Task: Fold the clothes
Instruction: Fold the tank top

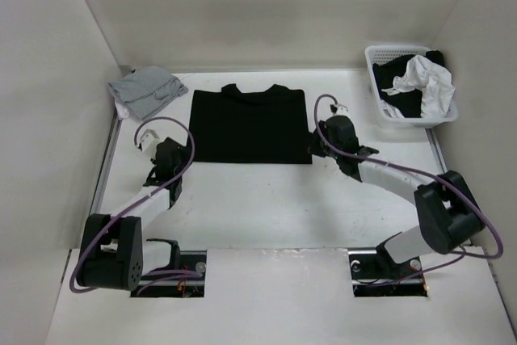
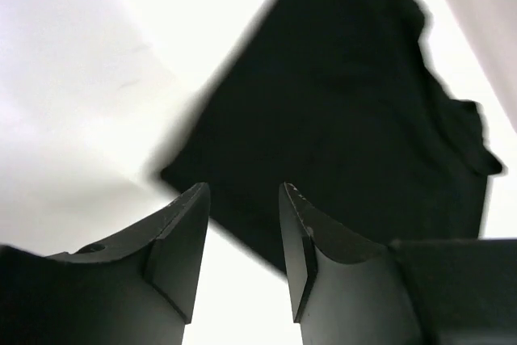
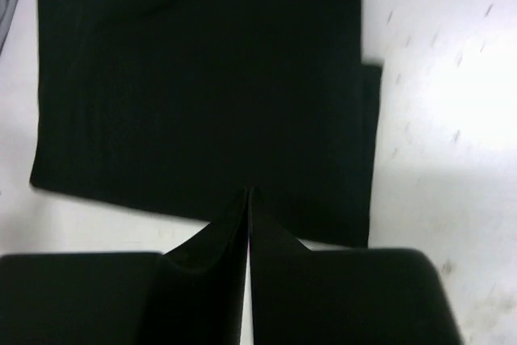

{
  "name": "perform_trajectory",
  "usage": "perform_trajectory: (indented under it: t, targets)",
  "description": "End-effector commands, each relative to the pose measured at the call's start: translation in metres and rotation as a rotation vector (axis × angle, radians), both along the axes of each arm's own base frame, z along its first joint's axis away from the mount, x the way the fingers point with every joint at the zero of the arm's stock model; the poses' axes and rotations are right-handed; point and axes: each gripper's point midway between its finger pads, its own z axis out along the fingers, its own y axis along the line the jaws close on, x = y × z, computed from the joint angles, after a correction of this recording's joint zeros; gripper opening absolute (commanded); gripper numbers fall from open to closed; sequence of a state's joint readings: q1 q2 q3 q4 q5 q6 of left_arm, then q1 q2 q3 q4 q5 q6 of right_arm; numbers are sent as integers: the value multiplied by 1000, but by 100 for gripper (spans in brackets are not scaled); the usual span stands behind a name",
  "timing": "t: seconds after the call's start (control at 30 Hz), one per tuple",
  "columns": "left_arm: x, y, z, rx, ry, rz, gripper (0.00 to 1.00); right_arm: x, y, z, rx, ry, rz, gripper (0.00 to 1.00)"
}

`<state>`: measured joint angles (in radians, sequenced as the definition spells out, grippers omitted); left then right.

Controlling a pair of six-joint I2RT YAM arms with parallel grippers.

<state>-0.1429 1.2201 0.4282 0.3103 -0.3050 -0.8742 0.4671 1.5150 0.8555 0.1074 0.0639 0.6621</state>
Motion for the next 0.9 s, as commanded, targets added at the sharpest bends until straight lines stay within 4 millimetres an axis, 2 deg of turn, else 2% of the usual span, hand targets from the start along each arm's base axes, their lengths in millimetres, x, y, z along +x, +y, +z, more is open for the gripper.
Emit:
perform_trajectory:
  t: [0.0, 0.03, 0.1, 0.2, 0.37, 0.5, 0.57, 0.87]
  targets:
    - [-8, 10, -7, -116, -28, 20, 38, -9, -4, 16, 60, -109, -31, 10]
    - [-9, 12, -10, -132, -19, 20, 38, -17, -8, 11, 58, -105, -31, 17]
    - [-11, 18, -17, -167, -11, 36, 41, -28, -10, 6, 65, -97, -25, 23]
    - [-4, 17, -18, -216, -20, 19, 44, -38, -13, -7, 61, -77, -14, 32]
    - [5, 14, -29, -262, -2, 15, 46, -39, -25, -25, 65, -40, -49, 43]
    - [3, 15, -40, -274, 26, 31, 34, -32, -39, -39, 65, 3, -119, 52]
    - [4, 17, -42, -276, 33, 43, 30, -29, -39, -45, 72, 25, -128, 55]
    - [10, 27, -47, -259, 40, 88, 9, -26, -35, -62, 83, 81, -136, 56]
